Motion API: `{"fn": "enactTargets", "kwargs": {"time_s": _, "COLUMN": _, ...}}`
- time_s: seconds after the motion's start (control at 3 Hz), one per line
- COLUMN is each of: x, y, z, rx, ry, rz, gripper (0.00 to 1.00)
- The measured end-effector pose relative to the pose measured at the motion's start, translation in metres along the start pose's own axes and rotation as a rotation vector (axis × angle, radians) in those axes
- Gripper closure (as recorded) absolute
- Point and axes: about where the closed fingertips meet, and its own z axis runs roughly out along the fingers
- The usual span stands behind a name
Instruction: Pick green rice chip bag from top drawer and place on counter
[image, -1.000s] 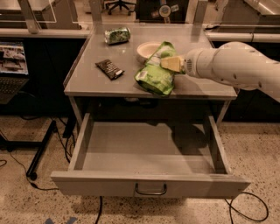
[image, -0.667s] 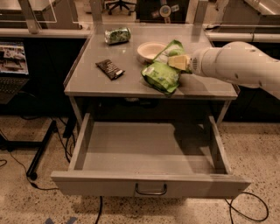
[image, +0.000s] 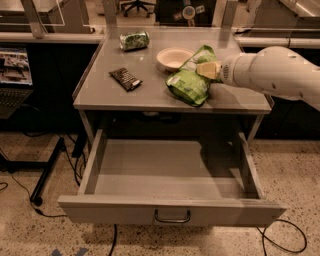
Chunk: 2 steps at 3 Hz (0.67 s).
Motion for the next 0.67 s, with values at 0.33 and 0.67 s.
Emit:
{"fn": "enactTargets", "kwargs": {"time_s": 0.33, "x": 0.0000, "y": 0.0000, "z": 0.0000, "rx": 0.000, "ry": 0.000, "rz": 0.000, "gripper": 0.27}}
{"fn": "enactTargets", "kwargs": {"time_s": 0.67, "x": 0.0000, "y": 0.0000, "z": 0.0000, "rx": 0.000, "ry": 0.000, "rz": 0.000, "gripper": 0.04}}
